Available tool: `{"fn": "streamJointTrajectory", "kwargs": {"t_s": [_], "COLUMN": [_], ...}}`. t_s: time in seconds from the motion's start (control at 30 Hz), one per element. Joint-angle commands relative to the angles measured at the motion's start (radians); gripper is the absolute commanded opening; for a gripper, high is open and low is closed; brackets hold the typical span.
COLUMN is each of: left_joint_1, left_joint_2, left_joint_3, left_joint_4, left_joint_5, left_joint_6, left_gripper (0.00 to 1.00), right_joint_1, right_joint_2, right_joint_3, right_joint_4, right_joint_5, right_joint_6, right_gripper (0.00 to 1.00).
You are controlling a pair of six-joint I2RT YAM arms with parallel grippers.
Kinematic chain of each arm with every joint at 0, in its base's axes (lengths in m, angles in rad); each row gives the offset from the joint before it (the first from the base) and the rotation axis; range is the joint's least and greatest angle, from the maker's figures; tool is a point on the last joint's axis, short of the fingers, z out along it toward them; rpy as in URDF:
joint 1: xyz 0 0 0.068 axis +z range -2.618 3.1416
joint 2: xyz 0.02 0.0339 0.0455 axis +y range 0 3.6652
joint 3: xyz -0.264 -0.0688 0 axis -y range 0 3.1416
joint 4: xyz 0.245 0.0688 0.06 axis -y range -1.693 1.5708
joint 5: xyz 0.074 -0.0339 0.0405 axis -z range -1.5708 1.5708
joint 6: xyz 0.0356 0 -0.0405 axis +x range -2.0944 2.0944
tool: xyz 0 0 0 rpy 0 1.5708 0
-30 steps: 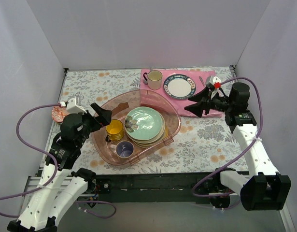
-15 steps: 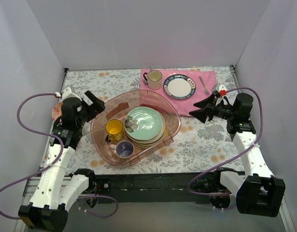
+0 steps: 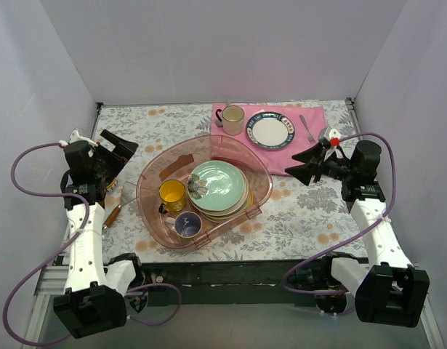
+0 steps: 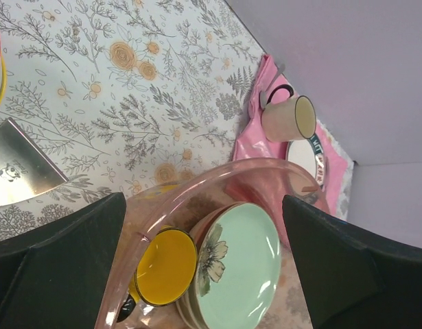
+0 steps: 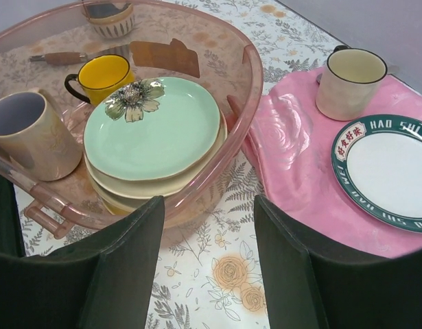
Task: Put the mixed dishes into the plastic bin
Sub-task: Pick up the bowl from the center of the board.
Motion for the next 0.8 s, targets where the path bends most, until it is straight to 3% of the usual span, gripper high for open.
{"fn": "streamJointTrajectory", "kwargs": {"t_s": [0.0,0.13,0.27,0.47,0.57,0.67,0.73,0.77], "left_joint_1": [0.071,0.098,0.126,0.186,0.190,0.190,0.190,0.189], "left_joint_2": [0.019,0.049,0.116,0.187,0.250,0.356,0.431,0.446], "left_joint_3": [0.013,0.027,0.050,0.071,0.119,0.215,0.298,0.315], "left_joint_4": [0.044,0.035,-0.026,-0.045,-0.032,-0.012,-0.066,-0.077], "left_joint_5": [0.120,0.065,-0.105,-0.143,-0.157,-0.148,-0.185,-0.194], "left_joint_6": [-0.086,-0.123,-0.163,-0.284,-0.320,-0.128,-0.018,0.106], "left_gripper": [0.98,0.98,0.98,0.97,0.91,0.77,0.74,0.74], "right_joint_1": [-0.004,-0.004,-0.004,0.003,0.012,0.016,0.019,0.019], "right_joint_2": [-0.024,-0.018,-0.010,0.001,0.010,0.016,0.022,0.024], "right_joint_3": [0.029,0.038,0.041,0.046,0.049,0.055,0.058,0.060], "right_joint_4": [-0.015,-0.041,-0.053,-0.064,-0.070,-0.085,-0.090,-0.096], "right_joint_5": [-0.002,0.010,0.019,0.024,0.027,0.030,0.032,0.030], "right_joint_6": [-0.030,-0.056,-0.065,-0.080,-0.087,-0.099,-0.105,-0.106], "right_gripper": [0.63,0.63,0.63,0.63,0.63,0.63,0.63,0.63]}}
